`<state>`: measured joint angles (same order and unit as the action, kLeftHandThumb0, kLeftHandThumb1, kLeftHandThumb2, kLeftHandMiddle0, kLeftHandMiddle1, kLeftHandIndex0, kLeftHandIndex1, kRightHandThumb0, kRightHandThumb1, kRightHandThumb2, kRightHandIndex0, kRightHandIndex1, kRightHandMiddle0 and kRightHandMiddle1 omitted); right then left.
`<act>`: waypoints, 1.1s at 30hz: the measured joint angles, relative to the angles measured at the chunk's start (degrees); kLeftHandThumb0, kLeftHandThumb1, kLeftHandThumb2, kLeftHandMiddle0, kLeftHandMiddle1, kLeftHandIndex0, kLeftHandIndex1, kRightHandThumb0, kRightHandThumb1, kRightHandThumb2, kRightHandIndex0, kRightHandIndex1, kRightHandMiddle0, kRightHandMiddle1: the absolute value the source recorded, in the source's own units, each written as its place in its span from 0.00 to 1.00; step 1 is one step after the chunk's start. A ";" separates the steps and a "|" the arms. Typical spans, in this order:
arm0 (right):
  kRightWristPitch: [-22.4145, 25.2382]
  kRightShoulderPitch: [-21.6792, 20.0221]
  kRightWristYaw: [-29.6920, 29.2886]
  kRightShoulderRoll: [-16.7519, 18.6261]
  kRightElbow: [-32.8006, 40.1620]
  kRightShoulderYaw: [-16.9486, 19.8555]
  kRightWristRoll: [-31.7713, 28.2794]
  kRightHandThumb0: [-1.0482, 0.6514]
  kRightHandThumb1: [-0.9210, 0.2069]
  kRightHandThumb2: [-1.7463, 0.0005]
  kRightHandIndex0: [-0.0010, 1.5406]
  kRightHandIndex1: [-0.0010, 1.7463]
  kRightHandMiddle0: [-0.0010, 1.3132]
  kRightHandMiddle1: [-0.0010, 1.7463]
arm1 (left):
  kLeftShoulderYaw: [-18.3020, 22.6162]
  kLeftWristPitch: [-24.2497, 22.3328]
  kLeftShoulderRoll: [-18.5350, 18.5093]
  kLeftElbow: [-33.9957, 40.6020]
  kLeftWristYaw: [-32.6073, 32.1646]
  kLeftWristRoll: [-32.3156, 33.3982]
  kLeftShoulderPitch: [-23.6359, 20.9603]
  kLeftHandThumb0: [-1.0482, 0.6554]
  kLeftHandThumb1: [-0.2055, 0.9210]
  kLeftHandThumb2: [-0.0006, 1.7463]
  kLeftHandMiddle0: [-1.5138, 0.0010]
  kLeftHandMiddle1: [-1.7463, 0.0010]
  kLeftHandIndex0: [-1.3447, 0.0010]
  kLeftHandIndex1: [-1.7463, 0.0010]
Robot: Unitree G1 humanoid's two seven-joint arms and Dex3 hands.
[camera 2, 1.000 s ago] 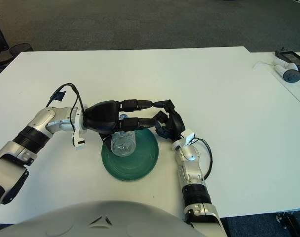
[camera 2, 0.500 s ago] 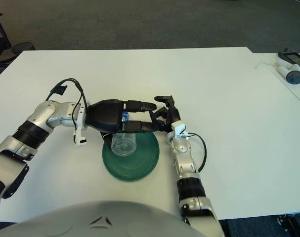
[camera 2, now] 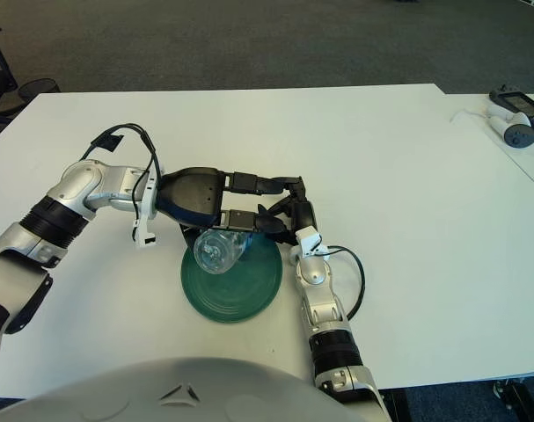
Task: Put the bottle into the plate.
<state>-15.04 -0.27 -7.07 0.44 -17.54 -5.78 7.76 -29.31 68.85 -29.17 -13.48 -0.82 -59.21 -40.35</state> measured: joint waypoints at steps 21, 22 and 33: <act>19.29 4.39 2.26 0.22 16.18 -2.67 0.48 0.73 0.03 0.78 0.24 0.83 0.01 0.81 | -1.20 -3.80 -0.74 1.30 10.24 10.63 1.73 0.27 0.79 0.27 1.00 1.00 1.00 1.00; 19.41 4.30 2.26 0.15 16.18 -2.77 0.65 0.60 0.12 0.70 0.23 0.74 0.01 0.80 | -1.32 -4.08 -0.88 1.65 11.09 11.17 1.86 0.29 0.74 0.32 1.00 1.00 1.00 1.00; 19.98 3.29 2.60 -1.82 16.18 -4.49 3.22 0.32 0.25 0.56 0.22 0.53 0.00 0.72 | -2.57 -5.85 -2.29 3.83 19.06 14.27 2.32 0.30 0.60 0.42 1.00 1.00 1.00 1.00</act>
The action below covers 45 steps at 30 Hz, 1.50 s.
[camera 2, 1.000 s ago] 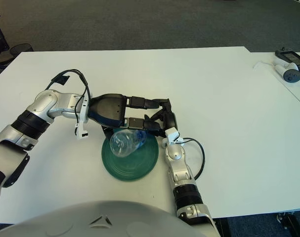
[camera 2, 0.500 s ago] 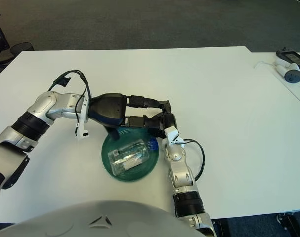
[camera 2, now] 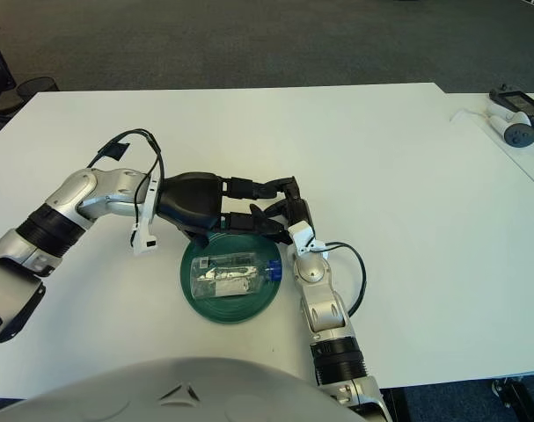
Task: Put the bottle into the plate.
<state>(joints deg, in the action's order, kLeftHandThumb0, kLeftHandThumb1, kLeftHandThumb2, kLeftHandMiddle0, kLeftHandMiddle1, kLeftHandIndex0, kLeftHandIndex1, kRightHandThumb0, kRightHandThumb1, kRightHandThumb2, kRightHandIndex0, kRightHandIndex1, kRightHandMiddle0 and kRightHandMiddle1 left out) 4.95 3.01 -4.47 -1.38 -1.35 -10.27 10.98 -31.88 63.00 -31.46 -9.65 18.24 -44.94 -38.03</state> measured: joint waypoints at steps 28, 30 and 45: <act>-19.18 -1.91 5.69 2.48 -14.00 5.48 -9.87 0.41 0.01 0.73 0.25 0.61 0.20 0.95 | 10.46 -5.92 4.40 -11.09 -5.83 21.23 0.11 0.21 1.00 0.32 0.73 0.94 0.98 0.47; -18.86 -1.90 5.80 2.60 -14.03 5.75 -10.12 0.41 0.01 0.74 0.26 0.61 0.20 0.95 | 12.82 -7.05 5.90 -13.31 -7.18 25.62 2.38 0.23 1.00 0.29 0.68 0.92 0.96 0.43; -17.44 -1.43 4.48 3.24 -12.77 6.20 -9.51 0.41 0.00 0.71 0.28 0.60 0.16 0.99 | 31.18 -7.25 16.39 -21.47 -21.47 40.63 9.63 0.61 0.38 0.82 0.55 0.03 0.65 0.01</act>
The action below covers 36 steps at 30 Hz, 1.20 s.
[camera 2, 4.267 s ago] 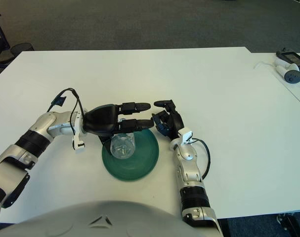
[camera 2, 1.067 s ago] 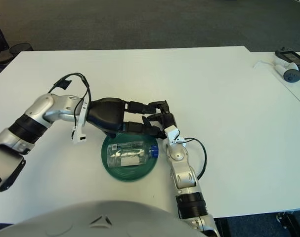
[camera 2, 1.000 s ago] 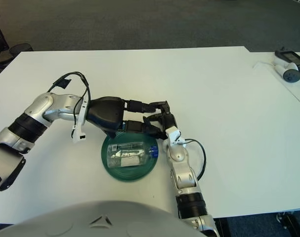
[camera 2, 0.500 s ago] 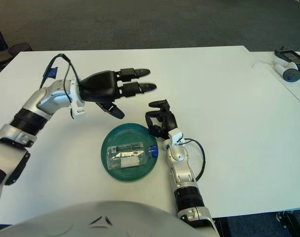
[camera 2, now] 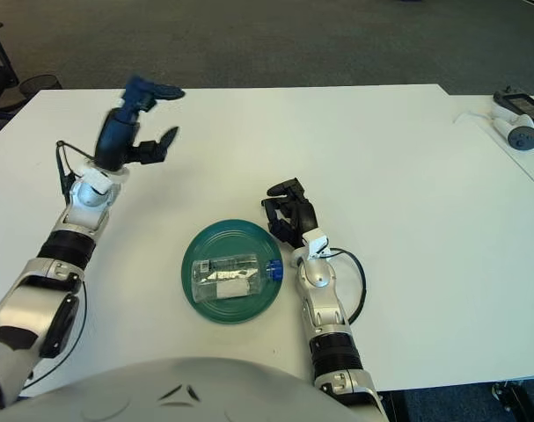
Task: Put the bottle into the plate.
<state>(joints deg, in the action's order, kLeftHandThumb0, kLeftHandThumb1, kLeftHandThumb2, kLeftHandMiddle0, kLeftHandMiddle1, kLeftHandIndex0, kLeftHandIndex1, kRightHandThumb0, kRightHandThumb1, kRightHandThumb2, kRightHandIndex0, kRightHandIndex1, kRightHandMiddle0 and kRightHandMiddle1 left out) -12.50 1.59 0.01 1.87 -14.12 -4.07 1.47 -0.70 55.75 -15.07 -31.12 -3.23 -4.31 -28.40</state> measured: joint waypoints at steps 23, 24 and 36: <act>1.73 0.65 0.26 -0.25 1.47 -0.20 0.32 0.41 0.00 0.71 0.29 0.59 0.15 1.00 | 7.39 -3.40 9.00 -3.65 -2.24 5.94 11.36 0.61 0.30 0.86 0.49 0.05 0.61 0.00; 1.77 0.66 0.27 -0.25 1.50 -0.20 0.32 0.41 0.00 0.71 0.28 0.59 0.15 1.00 | 7.45 -3.53 9.03 -3.65 -2.25 5.86 11.60 0.61 0.30 0.86 0.49 0.05 0.61 0.00; 2.60 1.04 0.50 -0.30 2.28 -0.28 0.31 0.41 0.00 0.71 0.29 0.58 0.15 1.00 | 4.94 -9.16 11.33 -4.91 -2.55 0.06 18.39 0.61 0.30 0.87 0.48 0.05 0.61 0.00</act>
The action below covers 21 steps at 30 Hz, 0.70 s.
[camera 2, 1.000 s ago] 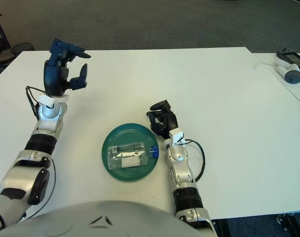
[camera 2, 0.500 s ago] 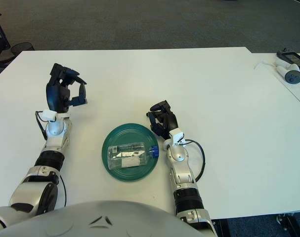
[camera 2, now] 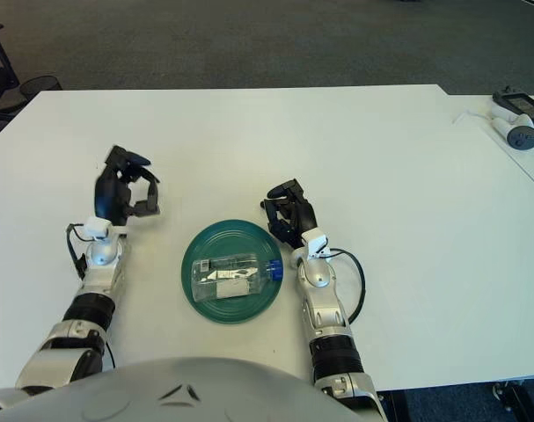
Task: Put the bottle into the plate.
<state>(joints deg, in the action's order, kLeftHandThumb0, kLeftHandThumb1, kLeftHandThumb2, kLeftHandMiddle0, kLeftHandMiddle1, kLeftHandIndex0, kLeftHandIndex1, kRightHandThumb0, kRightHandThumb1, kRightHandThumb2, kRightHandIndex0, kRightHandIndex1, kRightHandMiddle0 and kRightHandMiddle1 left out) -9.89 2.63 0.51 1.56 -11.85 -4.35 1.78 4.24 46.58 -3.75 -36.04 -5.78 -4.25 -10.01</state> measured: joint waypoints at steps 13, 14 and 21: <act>0.12 0.25 0.21 -0.11 0.07 -0.25 0.03 0.41 0.00 0.71 0.29 0.58 0.15 1.00 | -5.37 -14.40 0.60 4.61 -5.23 -11.72 2.55 0.61 0.26 0.90 0.48 0.03 0.59 0.00; 0.12 0.26 0.22 -0.12 0.08 -0.26 0.03 0.41 0.00 0.71 0.29 0.58 0.15 1.00 | -5.52 -15.00 0.67 4.64 -5.61 -11.80 2.55 0.61 0.26 0.90 0.48 0.03 0.59 0.00; 0.15 0.28 0.62 -0.18 0.10 -0.16 -0.14 0.41 0.00 0.71 0.30 0.59 0.16 0.99 | -6.02 -18.66 1.76 5.38 -7.62 -11.68 3.00 0.61 0.24 0.91 0.47 0.02 0.57 0.00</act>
<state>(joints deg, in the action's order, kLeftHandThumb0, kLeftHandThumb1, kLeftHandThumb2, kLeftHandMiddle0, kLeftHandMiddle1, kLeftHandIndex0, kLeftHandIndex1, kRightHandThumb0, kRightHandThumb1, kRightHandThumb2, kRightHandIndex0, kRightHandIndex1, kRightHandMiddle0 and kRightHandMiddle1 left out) -9.74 2.91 1.13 1.38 -11.75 -4.51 1.64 -1.78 27.93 -1.98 -30.66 -13.39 -15.94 -7.01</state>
